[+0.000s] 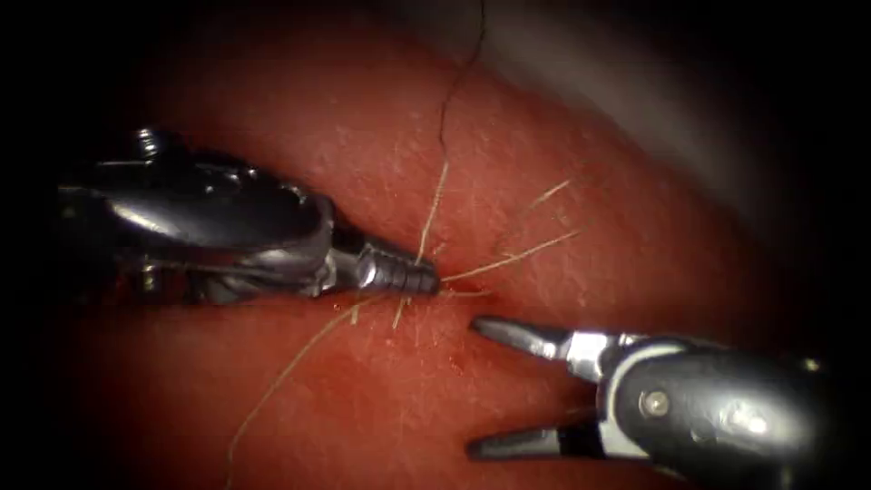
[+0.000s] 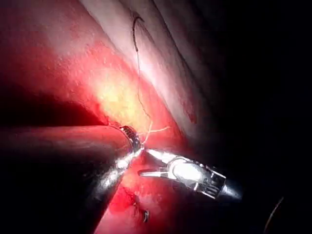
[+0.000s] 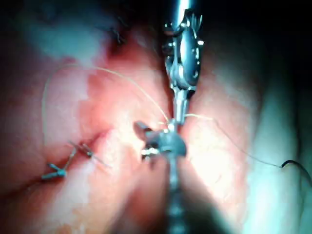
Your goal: Wound Closure
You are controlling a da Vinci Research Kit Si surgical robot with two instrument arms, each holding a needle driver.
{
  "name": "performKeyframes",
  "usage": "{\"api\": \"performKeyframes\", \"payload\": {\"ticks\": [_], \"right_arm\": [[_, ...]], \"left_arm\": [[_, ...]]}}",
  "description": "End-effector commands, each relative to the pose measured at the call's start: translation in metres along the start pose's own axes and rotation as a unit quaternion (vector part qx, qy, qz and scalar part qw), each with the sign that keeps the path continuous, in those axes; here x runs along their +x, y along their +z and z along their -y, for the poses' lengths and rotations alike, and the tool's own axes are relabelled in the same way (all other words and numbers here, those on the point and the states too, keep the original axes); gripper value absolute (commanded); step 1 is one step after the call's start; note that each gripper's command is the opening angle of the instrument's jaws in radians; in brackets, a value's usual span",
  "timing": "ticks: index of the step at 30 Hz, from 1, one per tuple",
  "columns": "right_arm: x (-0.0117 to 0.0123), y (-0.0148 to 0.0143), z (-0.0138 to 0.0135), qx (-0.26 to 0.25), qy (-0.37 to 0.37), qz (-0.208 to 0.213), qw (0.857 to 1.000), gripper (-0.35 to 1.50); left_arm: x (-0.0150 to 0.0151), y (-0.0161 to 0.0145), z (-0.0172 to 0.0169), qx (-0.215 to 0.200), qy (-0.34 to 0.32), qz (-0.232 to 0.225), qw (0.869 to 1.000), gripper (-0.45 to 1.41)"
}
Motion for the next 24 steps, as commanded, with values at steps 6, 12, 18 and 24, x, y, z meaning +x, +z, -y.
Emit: {"api": "performKeyframes", "payload": {"ticks": [6, 12, 18, 24], "right_arm": [[-0.0003, 0.0008, 0.0001, 0.003, -0.003, 0.001, 1.0, 1.21], [-0.001, 0.0012, 0.0008, 0.026, 0.005, 0.013, 1.0, 1.23], [-0.0014, -0.0011, 0.0033, 0.098, -0.007, 0.021, 0.995, 1.21], [-0.0006, -0.0043, 0.0078, 0.202, -0.002, 0.004, 0.979, 1.3]], "left_arm": [[-0.0003, -0.0029, -0.0092, -0.028, 0.016, -0.018, 0.999, -0.35], [-0.0073, -0.0088, -0.015, -0.035, 0.036, -0.002, 0.999, -0.35], [-0.0114, -0.0169, -0.0153, -0.014, 0.043, 0.011, 0.999, -0.35], [-0.0135, -0.0249, -0.0141, 0.009, 0.031, 0.03, 0.999, -0.35]]}}
